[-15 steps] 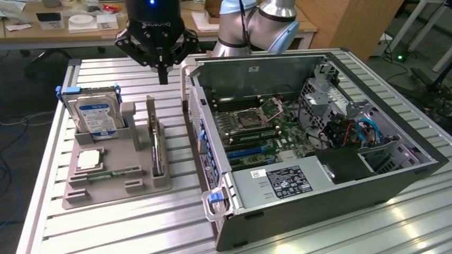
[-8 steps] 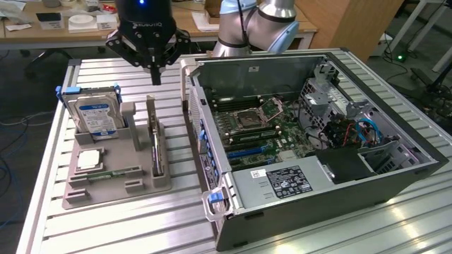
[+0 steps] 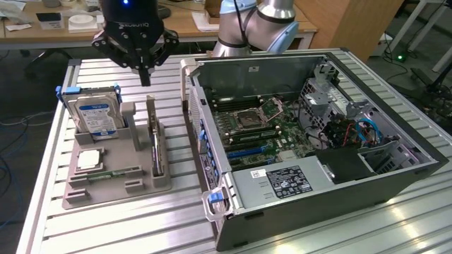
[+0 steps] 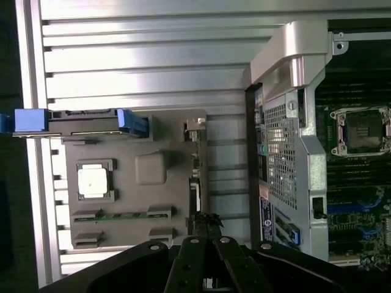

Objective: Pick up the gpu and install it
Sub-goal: 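Reach for the gpu, then pick up the gpu and move the gpu toward the slot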

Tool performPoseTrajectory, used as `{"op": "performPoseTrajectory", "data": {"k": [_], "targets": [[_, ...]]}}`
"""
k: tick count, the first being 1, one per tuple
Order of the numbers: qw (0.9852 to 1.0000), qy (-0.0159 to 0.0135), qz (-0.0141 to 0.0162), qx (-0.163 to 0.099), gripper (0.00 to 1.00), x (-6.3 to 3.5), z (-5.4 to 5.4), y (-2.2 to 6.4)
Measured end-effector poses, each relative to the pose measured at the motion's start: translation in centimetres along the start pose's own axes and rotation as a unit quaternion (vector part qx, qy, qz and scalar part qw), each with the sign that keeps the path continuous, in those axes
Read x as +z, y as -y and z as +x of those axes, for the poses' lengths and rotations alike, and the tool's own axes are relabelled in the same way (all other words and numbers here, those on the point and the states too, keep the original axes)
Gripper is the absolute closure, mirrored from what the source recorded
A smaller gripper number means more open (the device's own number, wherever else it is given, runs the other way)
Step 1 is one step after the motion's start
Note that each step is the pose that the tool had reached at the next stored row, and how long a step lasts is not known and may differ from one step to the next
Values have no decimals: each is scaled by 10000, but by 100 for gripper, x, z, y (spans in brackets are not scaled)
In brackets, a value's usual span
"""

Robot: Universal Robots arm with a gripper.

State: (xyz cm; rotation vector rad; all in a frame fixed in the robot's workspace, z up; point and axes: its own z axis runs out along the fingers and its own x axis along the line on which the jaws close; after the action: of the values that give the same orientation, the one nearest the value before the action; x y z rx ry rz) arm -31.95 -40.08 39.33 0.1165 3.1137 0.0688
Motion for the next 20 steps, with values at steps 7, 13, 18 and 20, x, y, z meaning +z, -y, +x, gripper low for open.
{"op": "performPoseTrajectory", "data": {"k": [7,13,18,20], "targets": [[10000,0,0,0,89,-2,84,9],[10000,0,0,0,89,-3,84,9],[10000,0,0,0,89,-3,84,9],[10000,0,0,0,89,-2,84,9]]}}
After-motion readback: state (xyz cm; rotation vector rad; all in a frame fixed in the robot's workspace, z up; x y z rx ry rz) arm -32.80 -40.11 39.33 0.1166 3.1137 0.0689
